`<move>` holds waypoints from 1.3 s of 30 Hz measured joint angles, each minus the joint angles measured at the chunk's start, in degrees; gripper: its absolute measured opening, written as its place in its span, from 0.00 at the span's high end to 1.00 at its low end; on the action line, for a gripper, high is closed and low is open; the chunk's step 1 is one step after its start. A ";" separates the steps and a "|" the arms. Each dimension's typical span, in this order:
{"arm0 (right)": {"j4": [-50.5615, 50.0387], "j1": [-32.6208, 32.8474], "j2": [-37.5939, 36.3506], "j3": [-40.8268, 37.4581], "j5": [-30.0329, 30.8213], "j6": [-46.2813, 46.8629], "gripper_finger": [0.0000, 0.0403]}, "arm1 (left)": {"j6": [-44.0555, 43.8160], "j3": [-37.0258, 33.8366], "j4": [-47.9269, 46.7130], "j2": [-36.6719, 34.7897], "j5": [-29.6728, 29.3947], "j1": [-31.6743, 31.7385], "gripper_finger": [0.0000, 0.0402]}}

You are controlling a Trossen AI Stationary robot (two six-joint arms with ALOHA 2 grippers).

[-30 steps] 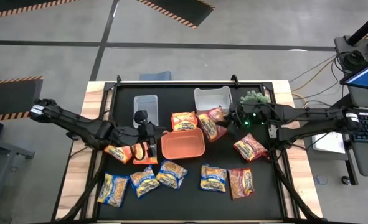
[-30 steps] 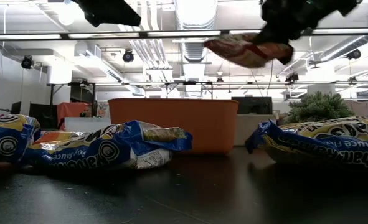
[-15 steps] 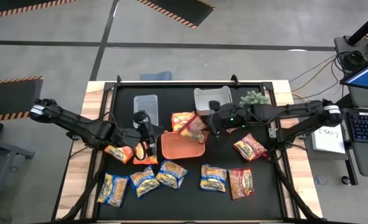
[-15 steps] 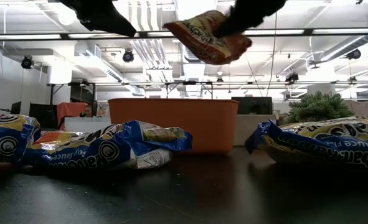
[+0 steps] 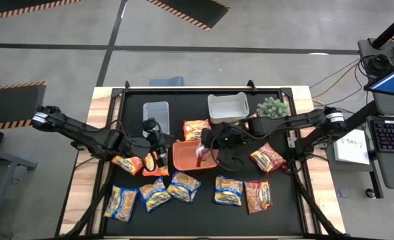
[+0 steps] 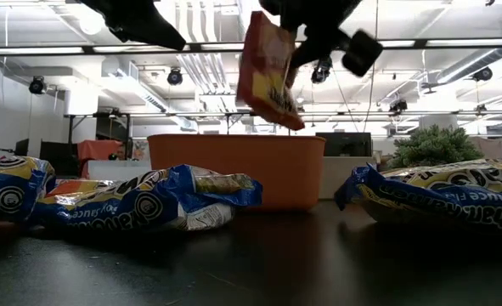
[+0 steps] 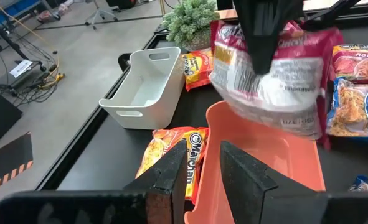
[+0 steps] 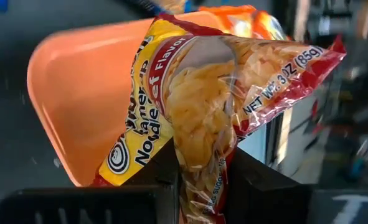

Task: Sort Maruchan noodles
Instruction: Put the red noodle packet into the orange bin

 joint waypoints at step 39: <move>-2.28 -0.15 8.12 -0.59 2.41 -16.49 0.85 | 12.80 3.78 17.38 28.24 6.65 2.30 0.81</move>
